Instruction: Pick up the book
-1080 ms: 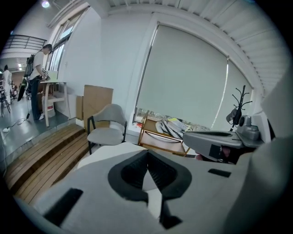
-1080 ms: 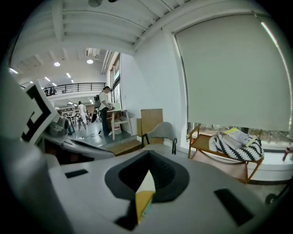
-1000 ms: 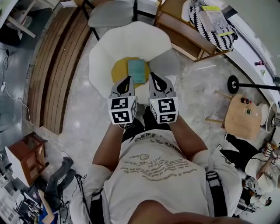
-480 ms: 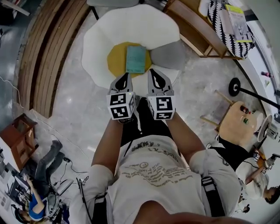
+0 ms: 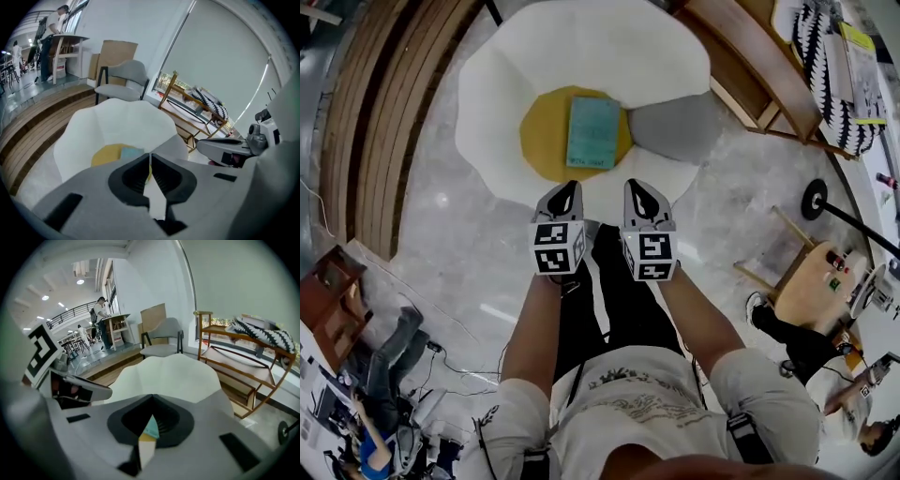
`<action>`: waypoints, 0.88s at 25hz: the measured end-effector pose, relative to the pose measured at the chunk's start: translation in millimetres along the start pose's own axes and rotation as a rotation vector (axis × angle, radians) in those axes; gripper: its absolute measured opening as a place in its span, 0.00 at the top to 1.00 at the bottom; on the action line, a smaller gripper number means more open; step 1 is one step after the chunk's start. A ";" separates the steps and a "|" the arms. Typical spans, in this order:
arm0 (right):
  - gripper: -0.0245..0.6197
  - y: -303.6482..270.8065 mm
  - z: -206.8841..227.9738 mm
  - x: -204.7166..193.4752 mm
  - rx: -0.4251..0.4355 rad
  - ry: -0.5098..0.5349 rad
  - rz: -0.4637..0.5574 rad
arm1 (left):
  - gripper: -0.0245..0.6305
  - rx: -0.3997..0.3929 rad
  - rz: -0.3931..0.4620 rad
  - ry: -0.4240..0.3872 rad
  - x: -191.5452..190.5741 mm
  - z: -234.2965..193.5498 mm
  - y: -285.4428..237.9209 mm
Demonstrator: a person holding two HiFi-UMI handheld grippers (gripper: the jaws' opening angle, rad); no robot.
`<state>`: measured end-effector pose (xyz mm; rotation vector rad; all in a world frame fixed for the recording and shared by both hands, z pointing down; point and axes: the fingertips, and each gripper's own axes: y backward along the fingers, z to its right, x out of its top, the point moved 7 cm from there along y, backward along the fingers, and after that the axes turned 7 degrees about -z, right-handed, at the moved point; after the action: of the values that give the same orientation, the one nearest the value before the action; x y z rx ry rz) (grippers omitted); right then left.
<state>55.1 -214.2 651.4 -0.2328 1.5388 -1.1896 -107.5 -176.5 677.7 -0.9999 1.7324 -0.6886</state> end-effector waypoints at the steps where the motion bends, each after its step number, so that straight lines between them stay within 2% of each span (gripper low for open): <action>1: 0.92 -6.0 2.0 -9.2 0.002 -0.002 -0.015 | 0.93 -0.010 -0.024 0.005 -8.6 -3.6 -10.6; 7: 0.92 -52.2 9.7 -49.8 0.026 0.022 -0.080 | 0.93 0.007 -0.080 0.037 -42.4 -32.6 -68.8; 15: 0.92 -111.5 12.5 -67.9 0.075 0.107 -0.134 | 0.93 0.000 -0.143 0.077 -67.6 -57.9 -127.0; 22: 0.92 -132.4 27.2 -98.1 0.084 0.094 -0.178 | 0.92 0.016 -0.174 0.103 -79.6 -74.8 -183.1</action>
<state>55.4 -223.8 818.1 -0.2660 1.5708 -1.4195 -106.5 -199.2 889.7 -1.1305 1.7387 -0.8775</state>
